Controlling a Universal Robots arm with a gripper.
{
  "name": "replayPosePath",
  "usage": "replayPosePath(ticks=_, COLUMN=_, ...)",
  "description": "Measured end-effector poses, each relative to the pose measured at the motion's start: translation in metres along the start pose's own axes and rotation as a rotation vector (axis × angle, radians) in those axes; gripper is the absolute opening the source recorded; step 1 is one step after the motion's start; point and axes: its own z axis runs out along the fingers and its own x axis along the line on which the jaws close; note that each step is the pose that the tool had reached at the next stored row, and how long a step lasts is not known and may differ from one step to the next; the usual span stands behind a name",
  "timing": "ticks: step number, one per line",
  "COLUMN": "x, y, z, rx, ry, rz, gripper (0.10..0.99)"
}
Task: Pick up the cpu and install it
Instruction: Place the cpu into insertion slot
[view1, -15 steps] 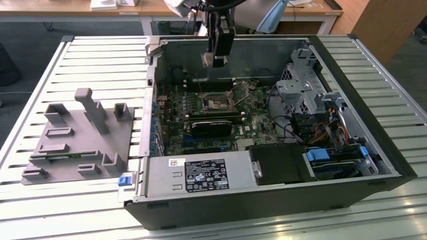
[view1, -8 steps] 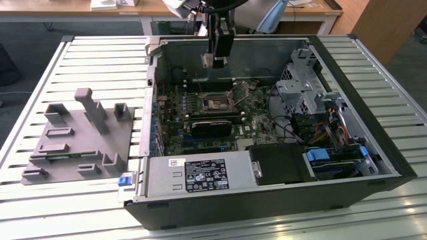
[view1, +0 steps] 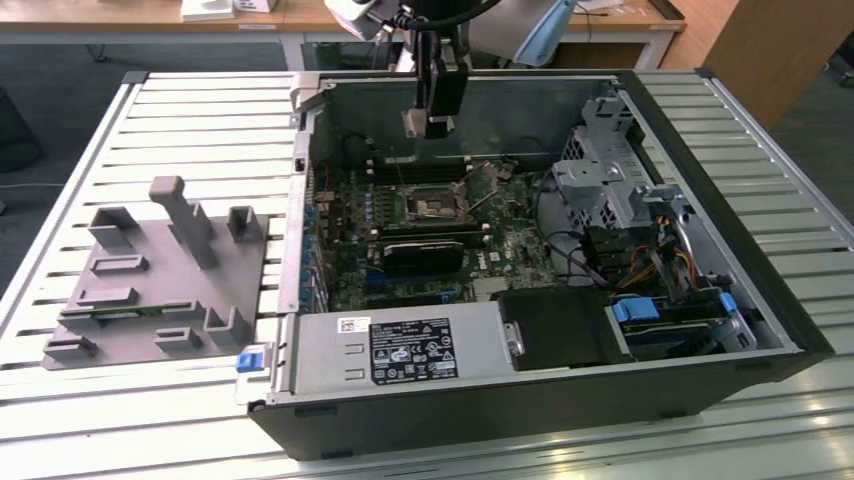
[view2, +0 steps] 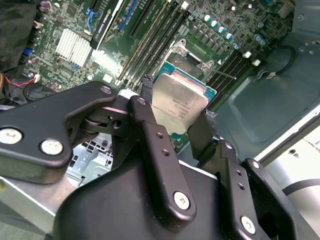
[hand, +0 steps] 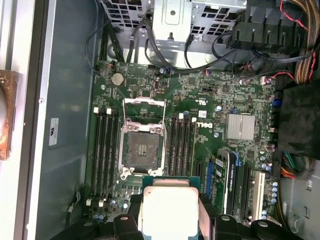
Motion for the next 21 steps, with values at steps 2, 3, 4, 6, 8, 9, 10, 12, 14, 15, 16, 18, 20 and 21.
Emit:
replayPosePath(ticks=2, x=0.0, y=0.0, z=0.0006, rx=0.0, ry=0.0, rz=0.0, gripper=0.533)
replayPosePath(ticks=3, x=0.0, y=0.0, z=0.0009, rx=0.0, ry=0.0, rz=0.0, gripper=0.533)
replayPosePath(ticks=4, x=0.0, y=0.0, z=0.0011, rx=0.0, ry=0.0, rz=0.0, gripper=0.533)
replayPosePath(ticks=6, x=0.0, y=0.0, z=0.0017, rx=0.0, ry=0.0, rz=0.0, gripper=0.533)
replayPosePath(ticks=8, x=0.0, y=0.0, z=0.0024, rx=0.0, ry=0.0, rz=0.0, gripper=0.533)
replayPosePath(ticks=9, x=0.0, y=0.0, z=0.0028, rx=0.0, ry=0.0, rz=0.0, gripper=0.533)
replayPosePath(ticks=10, x=0.0, y=0.0, z=0.0031, rx=0.0, ry=0.0, rz=0.0, gripper=0.533)
replayPosePath(ticks=12, x=0.0, y=0.0, z=0.0037, rx=0.0, ry=0.0, rz=0.0, gripper=0.533)
replayPosePath(ticks=14, x=0.0, y=-0.0001, z=0.0043, rx=0.0, ry=0.0, rz=0.0, gripper=0.533)
replayPosePath(ticks=15, x=0.0, y=0.0, z=0.0046, rx=0.0, ry=0.0, rz=0.0, gripper=0.533)
replayPosePath(ticks=16, x=0.0, y=0.0, z=0.0049, rx=0.0, ry=0.0, rz=0.0, gripper=0.533)
replayPosePath(ticks=18, x=0.0, y=-0.0001, z=0.0055, rx=0.0, ry=0.0, rz=0.0, gripper=0.533)
replayPosePath(ticks=20, x=0.0001, y=-0.0001, z=0.006, rx=0.0, ry=0.0, rz=0.0, gripper=0.533)
replayPosePath(ticks=21, x=0.0001, y=-0.0001, z=0.0063, rx=0.0, ry=0.0, rz=0.0, gripper=0.533)
